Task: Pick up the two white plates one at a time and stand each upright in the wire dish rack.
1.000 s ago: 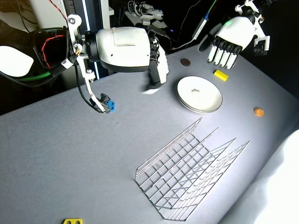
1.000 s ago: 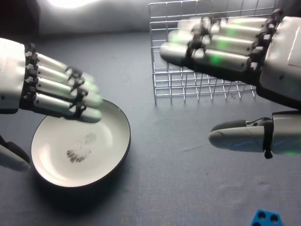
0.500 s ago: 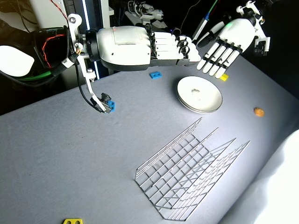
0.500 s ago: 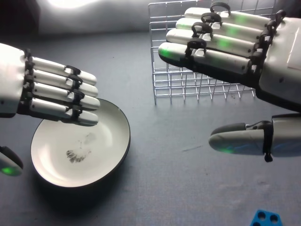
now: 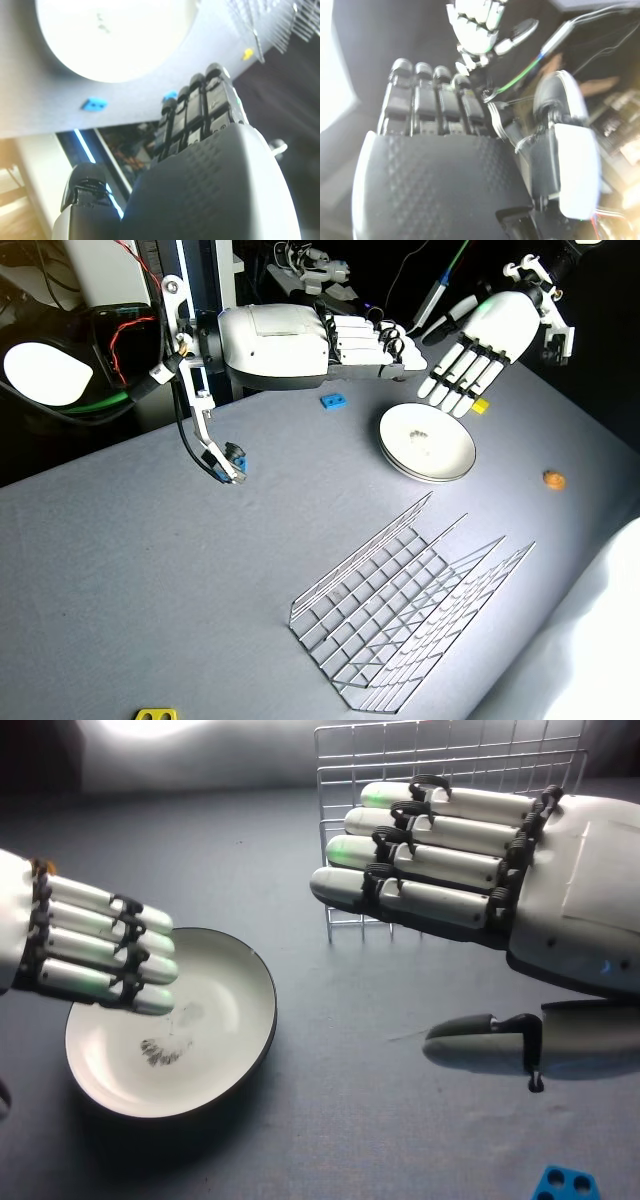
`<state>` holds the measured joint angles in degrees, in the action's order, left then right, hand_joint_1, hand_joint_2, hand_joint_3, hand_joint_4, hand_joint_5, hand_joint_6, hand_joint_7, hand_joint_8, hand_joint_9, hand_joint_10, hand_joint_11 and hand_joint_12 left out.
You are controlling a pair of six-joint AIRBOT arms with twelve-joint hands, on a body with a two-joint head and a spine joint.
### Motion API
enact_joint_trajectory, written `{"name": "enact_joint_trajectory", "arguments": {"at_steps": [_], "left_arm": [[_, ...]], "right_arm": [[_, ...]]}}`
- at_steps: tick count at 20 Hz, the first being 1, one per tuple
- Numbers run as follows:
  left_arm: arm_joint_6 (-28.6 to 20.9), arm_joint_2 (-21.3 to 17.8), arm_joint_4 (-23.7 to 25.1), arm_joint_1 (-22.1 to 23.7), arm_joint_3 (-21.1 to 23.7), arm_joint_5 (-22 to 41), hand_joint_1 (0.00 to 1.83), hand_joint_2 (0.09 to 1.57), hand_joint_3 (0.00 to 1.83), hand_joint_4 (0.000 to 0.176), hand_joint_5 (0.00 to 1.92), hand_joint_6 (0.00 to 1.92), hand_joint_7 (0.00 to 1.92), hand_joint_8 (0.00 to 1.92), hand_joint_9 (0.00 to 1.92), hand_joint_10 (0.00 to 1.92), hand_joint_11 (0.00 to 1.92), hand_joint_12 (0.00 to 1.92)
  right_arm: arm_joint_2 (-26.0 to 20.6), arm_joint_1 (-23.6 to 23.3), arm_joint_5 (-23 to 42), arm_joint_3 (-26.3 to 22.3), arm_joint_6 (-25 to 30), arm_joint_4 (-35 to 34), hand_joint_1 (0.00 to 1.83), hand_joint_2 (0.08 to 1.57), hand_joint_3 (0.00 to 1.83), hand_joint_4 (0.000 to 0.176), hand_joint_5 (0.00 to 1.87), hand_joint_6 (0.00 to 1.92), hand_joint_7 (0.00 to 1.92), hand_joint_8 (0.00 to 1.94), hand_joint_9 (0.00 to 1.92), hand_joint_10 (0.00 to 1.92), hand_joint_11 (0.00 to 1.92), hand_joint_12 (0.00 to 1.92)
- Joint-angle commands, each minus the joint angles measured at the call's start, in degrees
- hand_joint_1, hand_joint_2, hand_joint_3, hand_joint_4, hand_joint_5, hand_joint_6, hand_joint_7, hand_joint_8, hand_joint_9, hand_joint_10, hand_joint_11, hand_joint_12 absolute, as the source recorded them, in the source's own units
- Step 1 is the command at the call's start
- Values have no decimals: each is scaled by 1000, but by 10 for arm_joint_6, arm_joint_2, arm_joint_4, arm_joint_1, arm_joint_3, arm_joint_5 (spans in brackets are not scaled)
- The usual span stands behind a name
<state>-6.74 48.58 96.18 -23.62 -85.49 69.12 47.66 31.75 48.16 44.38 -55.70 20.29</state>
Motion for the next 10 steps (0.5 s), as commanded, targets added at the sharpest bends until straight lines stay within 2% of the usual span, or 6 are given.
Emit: {"name": "enact_joint_trajectory", "arguments": {"at_steps": [1, 4, 10], "left_arm": [[3, -1, -42, -2, -6, 21, 0, 1118, 0, 0, 1, 0, 0, 0, 0, 0, 0, 0], [17, 1, -42, -26, -12, 21, 0, 1126, 0, 0, 15, 5, 0, 0, 0, 0, 0, 0], [34, 15, -56, -84, -21, -6, 0, 1121, 0, 0, 15, 3, 0, 0, 0, 0, 0, 0]], "right_arm": [[2, 1, 70, -2, -10, -12, 0, 1293, 5, 0, 0, 0, 0, 0, 0, 0, 0, 0], [23, 22, 86, -2, -88, -40, 0, 1283, 0, 0, 0, 0, 0, 0, 0, 0, 0, 0], [26, 25, 87, -1, -96, -51, 0, 1311, 11, 0, 0, 0, 0, 0, 0, 0, 0, 0]]}}
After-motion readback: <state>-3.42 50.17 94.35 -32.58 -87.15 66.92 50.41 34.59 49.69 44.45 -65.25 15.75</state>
